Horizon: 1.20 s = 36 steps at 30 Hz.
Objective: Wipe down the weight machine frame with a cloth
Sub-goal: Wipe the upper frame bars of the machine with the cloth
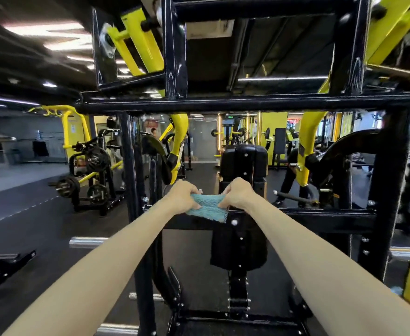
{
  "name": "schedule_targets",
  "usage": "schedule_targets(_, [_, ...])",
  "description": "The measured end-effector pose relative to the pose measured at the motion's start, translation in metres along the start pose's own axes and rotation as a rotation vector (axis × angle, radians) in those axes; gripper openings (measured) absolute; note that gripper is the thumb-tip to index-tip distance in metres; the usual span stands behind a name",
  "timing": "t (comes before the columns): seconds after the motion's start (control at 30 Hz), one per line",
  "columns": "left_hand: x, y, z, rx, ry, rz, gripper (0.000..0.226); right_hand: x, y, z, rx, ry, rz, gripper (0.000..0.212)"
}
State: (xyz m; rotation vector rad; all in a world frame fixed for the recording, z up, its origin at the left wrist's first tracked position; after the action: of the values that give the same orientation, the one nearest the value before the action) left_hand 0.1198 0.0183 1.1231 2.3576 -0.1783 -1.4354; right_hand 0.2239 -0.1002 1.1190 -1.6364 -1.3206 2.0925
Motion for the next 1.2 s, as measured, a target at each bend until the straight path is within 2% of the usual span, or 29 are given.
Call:
schedule_targets(0.07, [-0.014,0.010,-0.008,0.025,-0.018,-0.014,0.026,-0.020,-0.008,0.006,-0.021,0.072,-0.060,0.021])
schedule_targets(0.1, [-0.022,0.015,-0.012,0.023,-0.010,0.053,0.022,-0.030,-0.009,0.006,-0.017,0.087,-0.144,0.016])
schedule_targets(0.17, [-0.034,0.023,-0.016,-0.037,0.065,0.384,0.022,-0.045,-0.004,0.008,0.039,0.040,-0.422,0.013])
schedule_targets(0.23, [-0.036,0.026,-0.023,-0.173,0.250,0.823,0.027,-0.051,-0.003,0.010,0.102,-0.093,-0.726,0.014])
schedule_targets(0.27, [-0.029,0.032,-0.025,-0.237,0.326,1.042,0.025,-0.053,-0.006,0.013,0.106,-0.152,-0.834,0.012])
schedule_targets(0.33, [-0.011,0.051,-0.034,-0.308,0.403,1.352,0.017,-0.063,-0.010,0.016,0.108,-0.161,-0.945,0.008])
schedule_targets(0.4, [0.007,0.078,-0.043,-0.324,0.383,1.439,0.021,-0.081,-0.001,0.016,0.157,-0.078,-0.993,0.008])
schedule_targets(0.47, [0.015,0.105,-0.058,-0.242,0.376,1.371,0.029,-0.104,0.017,0.012,0.190,-0.043,-0.994,0.010])
schedule_targets(0.53, [0.016,0.130,-0.078,-0.136,0.430,1.312,0.034,-0.131,0.038,0.007,0.187,-0.061,-0.873,0.035])
schedule_targets(0.6, [0.025,0.149,-0.097,-0.129,0.423,1.181,0.034,-0.165,0.067,-0.002,0.179,0.009,-0.469,0.056])
schedule_targets(0.67, [0.038,0.163,-0.115,-0.221,0.402,0.939,0.036,-0.203,0.099,-0.009,0.172,0.129,0.061,0.057])
schedule_targets(0.7, [0.046,0.171,-0.126,-0.250,0.402,0.892,0.039,-0.223,0.116,-0.014,0.187,0.169,0.249,0.056])
schedule_targets(0.77, [0.064,0.195,-0.150,-0.263,0.407,0.903,0.043,-0.265,0.144,-0.024,0.170,0.234,0.467,0.056])
schedule_targets(0.83, [0.082,0.230,-0.177,-0.254,0.401,0.870,0.032,-0.311,0.167,-0.034,0.130,0.335,0.541,0.044])
schedule_targets(0.9, [0.102,0.268,-0.203,-0.211,0.386,0.947,0.017,-0.349,0.185,-0.040,0.086,0.399,0.565,0.036])
schedule_targets(0.97, [0.118,0.309,-0.240,-0.186,0.419,0.998,0.019,-0.395,0.200,-0.051,0.019,0.460,0.518,0.031])
schedule_targets(1.03, [0.110,0.326,-0.260,-0.108,0.448,0.963,0.028,-0.408,0.197,-0.054,-0.016,0.501,0.534,0.023])
schedule_targets(1.1, [0.101,0.361,-0.283,-0.031,0.474,0.906,0.032,-0.439,0.195,-0.056,-0.078,0.593,0.573,0.033])
schedule_targets(1.2, [0.080,0.398,-0.318,0.041,0.555,0.851,0.033,-0.491,0.195,-0.071,-0.141,0.707,0.479,0.035])
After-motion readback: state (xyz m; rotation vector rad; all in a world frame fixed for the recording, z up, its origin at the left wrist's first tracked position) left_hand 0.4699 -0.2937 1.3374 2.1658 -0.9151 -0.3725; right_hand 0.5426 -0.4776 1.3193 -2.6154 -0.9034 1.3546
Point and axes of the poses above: each hand's wrist, its own z-axis away from the middle knuckle, its own x-axis out of the palm, y = z × x, the point moved 7 cm from there along -z, towards the middle knuckle, and after that the axes turned 15 degrees about x, right-handed, at the moved point
